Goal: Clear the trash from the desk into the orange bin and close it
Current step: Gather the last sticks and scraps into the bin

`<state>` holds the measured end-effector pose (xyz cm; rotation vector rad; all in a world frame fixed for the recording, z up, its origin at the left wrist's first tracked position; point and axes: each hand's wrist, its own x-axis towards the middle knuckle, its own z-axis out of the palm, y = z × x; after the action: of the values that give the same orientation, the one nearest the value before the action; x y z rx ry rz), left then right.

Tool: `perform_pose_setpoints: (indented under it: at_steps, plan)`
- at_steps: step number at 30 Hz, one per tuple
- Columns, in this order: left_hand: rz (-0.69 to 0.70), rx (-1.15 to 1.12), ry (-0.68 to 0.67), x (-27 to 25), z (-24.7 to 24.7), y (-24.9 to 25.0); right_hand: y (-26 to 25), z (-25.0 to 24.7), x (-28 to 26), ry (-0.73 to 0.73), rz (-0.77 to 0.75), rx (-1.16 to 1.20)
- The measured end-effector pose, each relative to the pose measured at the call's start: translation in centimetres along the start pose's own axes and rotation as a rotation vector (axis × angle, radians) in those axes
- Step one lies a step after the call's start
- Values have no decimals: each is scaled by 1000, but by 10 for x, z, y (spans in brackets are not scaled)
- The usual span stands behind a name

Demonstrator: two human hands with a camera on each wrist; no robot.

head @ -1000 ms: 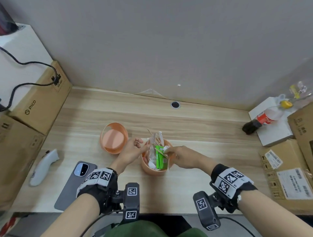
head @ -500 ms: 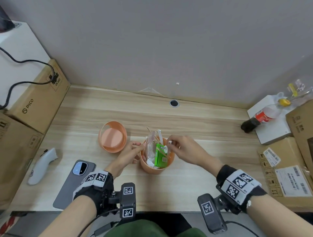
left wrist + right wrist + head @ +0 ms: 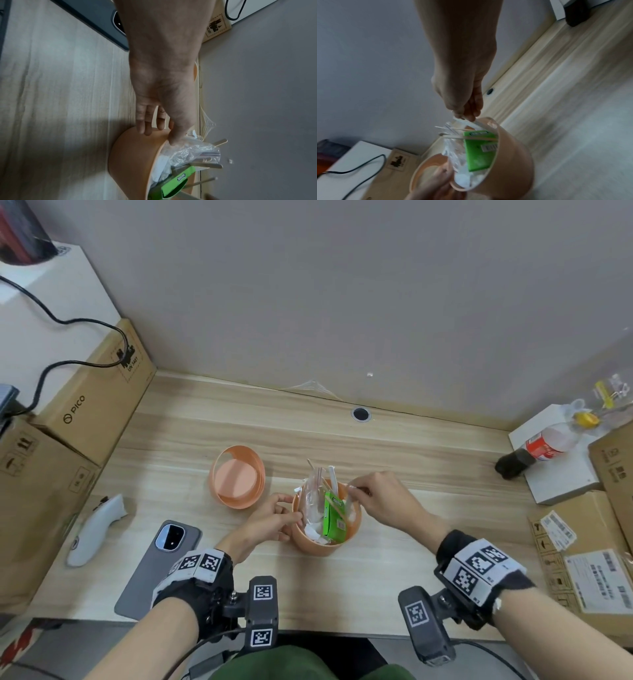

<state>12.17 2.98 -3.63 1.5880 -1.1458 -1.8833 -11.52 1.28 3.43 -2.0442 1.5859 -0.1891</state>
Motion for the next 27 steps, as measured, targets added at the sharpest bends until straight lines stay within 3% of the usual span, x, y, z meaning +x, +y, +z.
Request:
perform_pose_setpoints:
  at_steps: [11, 13, 15, 17, 22, 24, 27]
  plan:
    - [69, 25, 3, -1, 0, 13, 24, 28, 11, -53, 132, -19]
    - [249, 84, 207, 0, -5, 17, 27, 32, 9, -70, 138, 79]
    - [451, 123, 560, 1, -18, 24, 28, 33, 6, -51, 155, 219]
    - [533, 199, 786, 0, -32, 32, 31, 29, 5, -39, 203, 294]
    - [477, 202, 1066, -1, -62, 27, 34, 26, 5, -124, 331, 323]
    - [417, 183, 1045, 4, -72, 15, 32, 29, 4, -150, 359, 333]
    - [245, 180, 869, 13, -80, -1, 31, 31, 1, -146, 413, 365]
